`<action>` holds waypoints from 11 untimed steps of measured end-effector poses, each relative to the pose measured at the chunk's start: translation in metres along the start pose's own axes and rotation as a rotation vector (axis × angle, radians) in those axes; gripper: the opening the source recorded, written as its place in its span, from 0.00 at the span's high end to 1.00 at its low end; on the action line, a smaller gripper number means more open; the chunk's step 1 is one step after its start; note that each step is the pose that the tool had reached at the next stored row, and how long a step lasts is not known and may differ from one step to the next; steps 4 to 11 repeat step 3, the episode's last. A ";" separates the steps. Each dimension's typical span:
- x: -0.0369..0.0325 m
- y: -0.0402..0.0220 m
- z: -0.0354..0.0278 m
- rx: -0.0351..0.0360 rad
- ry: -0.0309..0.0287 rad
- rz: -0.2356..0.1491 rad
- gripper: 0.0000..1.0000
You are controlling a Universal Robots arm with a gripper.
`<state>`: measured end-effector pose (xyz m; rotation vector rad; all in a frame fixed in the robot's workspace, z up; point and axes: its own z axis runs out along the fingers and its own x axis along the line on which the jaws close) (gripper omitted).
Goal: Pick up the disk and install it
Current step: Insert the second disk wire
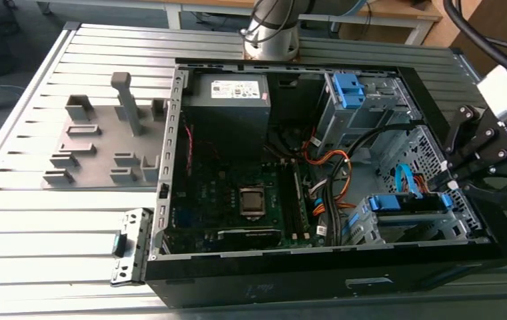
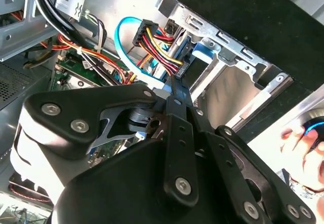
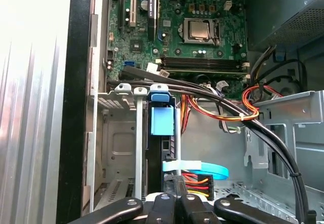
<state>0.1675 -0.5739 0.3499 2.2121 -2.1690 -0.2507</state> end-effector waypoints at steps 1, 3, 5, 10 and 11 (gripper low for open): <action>0.0000 0.0000 0.0000 0.0000 -0.0001 0.000 0.89; 0.0000 0.0000 -0.0001 0.0000 0.0000 0.000 0.89; 0.0000 0.0000 -0.0001 0.0000 0.0000 0.000 0.89; 0.0000 0.0000 -0.0001 0.0000 0.0000 0.000 0.89; 0.0000 0.0000 -0.0001 0.0000 0.0000 0.000 0.89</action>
